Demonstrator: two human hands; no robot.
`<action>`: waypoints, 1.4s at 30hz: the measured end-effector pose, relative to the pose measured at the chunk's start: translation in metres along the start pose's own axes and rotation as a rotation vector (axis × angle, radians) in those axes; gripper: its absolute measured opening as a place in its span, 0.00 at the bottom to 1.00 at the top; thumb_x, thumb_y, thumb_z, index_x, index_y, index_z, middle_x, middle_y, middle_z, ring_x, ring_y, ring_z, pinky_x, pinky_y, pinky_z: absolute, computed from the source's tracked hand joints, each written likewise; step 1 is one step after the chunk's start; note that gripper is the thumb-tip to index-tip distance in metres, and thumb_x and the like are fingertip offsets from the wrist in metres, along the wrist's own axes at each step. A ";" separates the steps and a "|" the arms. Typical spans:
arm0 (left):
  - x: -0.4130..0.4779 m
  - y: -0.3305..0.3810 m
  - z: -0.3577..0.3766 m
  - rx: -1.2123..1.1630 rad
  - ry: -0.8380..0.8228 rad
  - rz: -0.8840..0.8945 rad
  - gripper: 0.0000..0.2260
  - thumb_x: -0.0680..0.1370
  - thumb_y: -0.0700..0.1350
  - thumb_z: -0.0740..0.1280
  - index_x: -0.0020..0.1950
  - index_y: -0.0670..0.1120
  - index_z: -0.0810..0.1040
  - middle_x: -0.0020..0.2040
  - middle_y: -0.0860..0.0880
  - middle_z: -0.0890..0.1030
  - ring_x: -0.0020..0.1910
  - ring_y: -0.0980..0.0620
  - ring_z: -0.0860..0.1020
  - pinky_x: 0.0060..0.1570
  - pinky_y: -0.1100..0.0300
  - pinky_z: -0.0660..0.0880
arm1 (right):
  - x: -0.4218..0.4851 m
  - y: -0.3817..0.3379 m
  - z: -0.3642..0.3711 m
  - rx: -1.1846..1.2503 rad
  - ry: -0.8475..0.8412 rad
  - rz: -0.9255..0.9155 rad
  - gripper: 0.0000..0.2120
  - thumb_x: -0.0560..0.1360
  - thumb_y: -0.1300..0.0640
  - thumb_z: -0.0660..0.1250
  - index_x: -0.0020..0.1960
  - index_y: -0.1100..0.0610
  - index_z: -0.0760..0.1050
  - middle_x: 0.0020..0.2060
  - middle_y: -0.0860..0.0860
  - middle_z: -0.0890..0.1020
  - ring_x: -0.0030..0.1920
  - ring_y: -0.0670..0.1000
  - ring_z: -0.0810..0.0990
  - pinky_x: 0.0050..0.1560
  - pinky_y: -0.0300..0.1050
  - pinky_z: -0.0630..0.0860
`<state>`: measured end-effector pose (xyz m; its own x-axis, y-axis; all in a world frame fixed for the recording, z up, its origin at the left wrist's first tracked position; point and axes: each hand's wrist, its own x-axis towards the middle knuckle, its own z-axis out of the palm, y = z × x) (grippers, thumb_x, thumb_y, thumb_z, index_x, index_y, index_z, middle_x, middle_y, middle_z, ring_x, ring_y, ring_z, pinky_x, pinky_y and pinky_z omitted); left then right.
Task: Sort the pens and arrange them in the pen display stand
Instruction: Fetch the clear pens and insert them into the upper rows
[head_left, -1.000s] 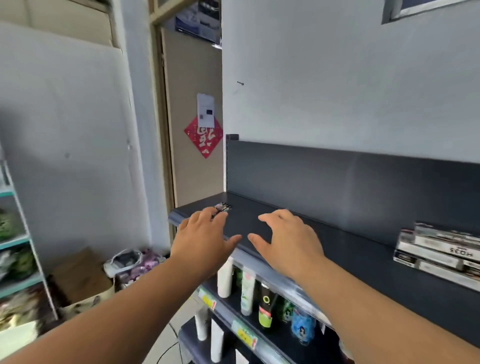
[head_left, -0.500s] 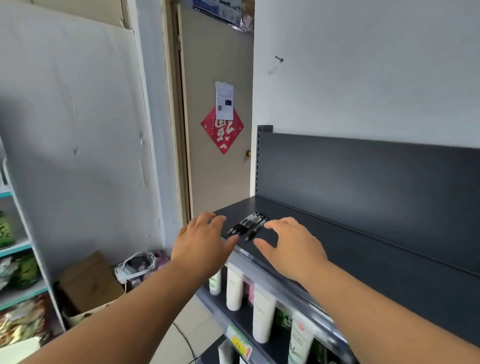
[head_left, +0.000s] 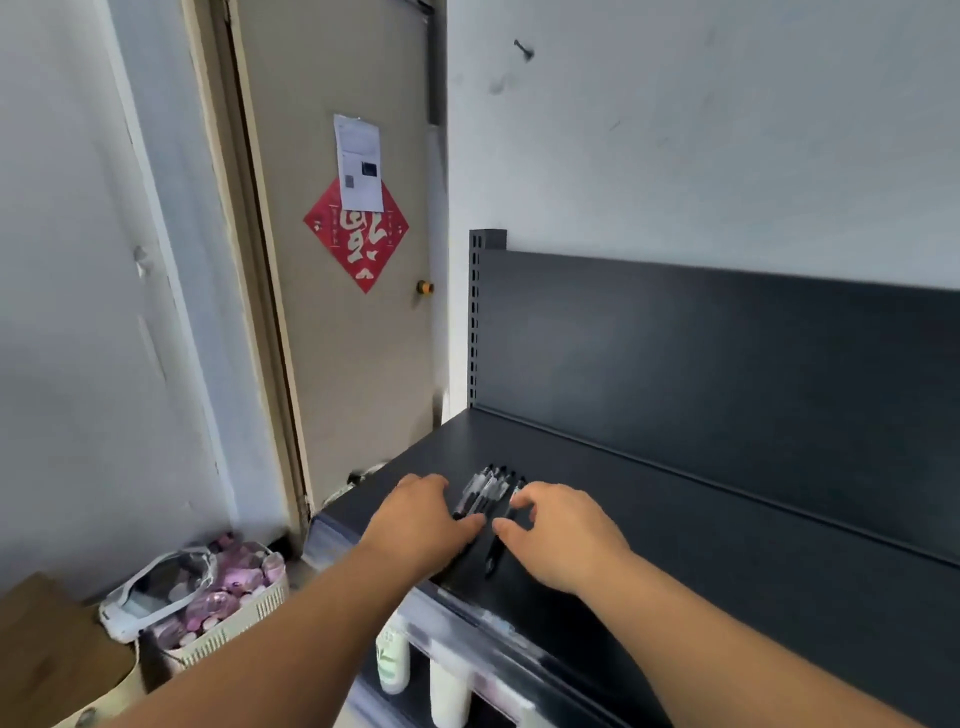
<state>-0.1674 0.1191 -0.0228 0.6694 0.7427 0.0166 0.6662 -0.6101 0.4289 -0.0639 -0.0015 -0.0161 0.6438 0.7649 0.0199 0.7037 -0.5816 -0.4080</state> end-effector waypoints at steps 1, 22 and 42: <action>0.006 -0.001 0.002 0.024 -0.045 0.013 0.29 0.73 0.62 0.67 0.68 0.46 0.70 0.64 0.47 0.73 0.61 0.49 0.74 0.57 0.59 0.72 | 0.003 -0.003 0.004 0.016 0.009 0.029 0.21 0.76 0.38 0.62 0.63 0.47 0.73 0.59 0.47 0.76 0.58 0.51 0.75 0.55 0.46 0.75; 0.077 -0.039 -0.012 0.054 -0.197 0.290 0.15 0.70 0.58 0.68 0.42 0.46 0.81 0.39 0.49 0.81 0.42 0.50 0.80 0.42 0.59 0.76 | 0.027 -0.051 0.038 0.077 0.206 0.390 0.29 0.68 0.36 0.70 0.59 0.54 0.70 0.51 0.50 0.79 0.50 0.52 0.79 0.45 0.44 0.78; 0.085 -0.037 -0.006 -0.052 -0.252 0.265 0.10 0.71 0.49 0.66 0.38 0.43 0.78 0.34 0.47 0.80 0.34 0.49 0.77 0.37 0.59 0.76 | 0.032 -0.048 0.030 0.057 0.175 0.380 0.15 0.70 0.49 0.69 0.52 0.55 0.72 0.48 0.50 0.77 0.46 0.51 0.78 0.43 0.45 0.78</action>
<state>-0.1374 0.2063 -0.0324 0.8808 0.4655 -0.0864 0.4453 -0.7525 0.4852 -0.0862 0.0591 -0.0231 0.8992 0.4373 0.0114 0.3917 -0.7933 -0.4661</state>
